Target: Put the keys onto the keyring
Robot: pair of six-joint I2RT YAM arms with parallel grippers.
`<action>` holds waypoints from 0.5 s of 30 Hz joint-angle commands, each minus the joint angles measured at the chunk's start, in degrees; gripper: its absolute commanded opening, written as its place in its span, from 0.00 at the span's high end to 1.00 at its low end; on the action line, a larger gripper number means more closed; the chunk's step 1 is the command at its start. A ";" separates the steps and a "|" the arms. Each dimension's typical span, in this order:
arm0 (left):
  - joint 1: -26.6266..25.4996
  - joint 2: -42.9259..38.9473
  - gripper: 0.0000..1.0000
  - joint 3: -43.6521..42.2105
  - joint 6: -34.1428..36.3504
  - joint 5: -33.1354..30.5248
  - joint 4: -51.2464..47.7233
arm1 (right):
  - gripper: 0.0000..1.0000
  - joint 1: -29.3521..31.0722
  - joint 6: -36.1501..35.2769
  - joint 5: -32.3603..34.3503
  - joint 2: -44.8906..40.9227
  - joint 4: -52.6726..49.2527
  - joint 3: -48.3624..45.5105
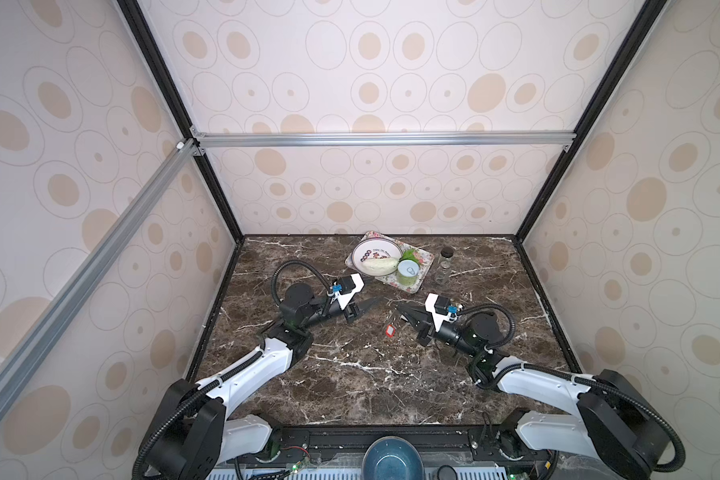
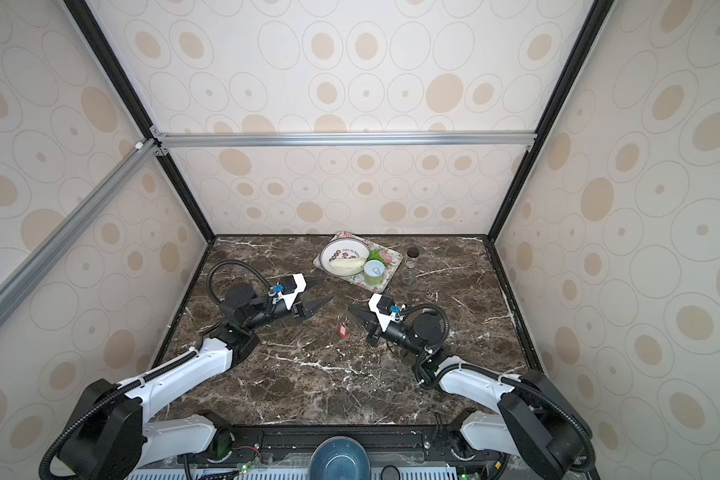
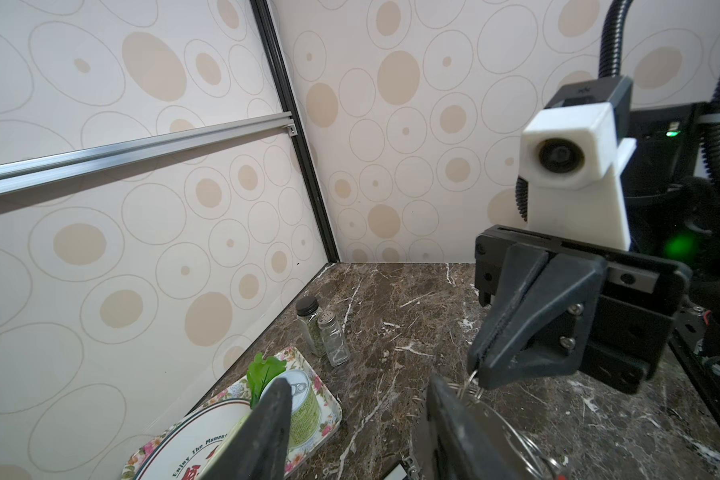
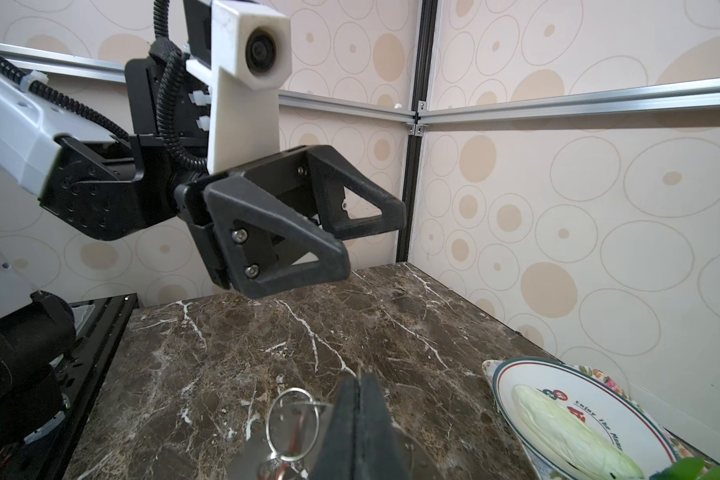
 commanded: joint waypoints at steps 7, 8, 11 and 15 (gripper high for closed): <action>-0.16 -1.34 0.50 2.10 3.36 6.65 -1.94 | 1.00 0.36 0.83 -2.04 -0.39 10.22 0.85; -0.14 -1.27 0.53 2.29 3.88 7.65 -2.27 | 1.00 0.27 1.26 -2.05 -0.31 11.72 0.64; -0.17 -1.42 0.56 2.02 4.34 10.31 -1.74 | 1.00 0.31 2.49 -2.00 -0.14 14.67 0.27; -0.54 -1.60 0.57 1.54 4.68 12.32 -1.08 | 1.00 0.32 3.91 -4.48 0.15 16.05 0.31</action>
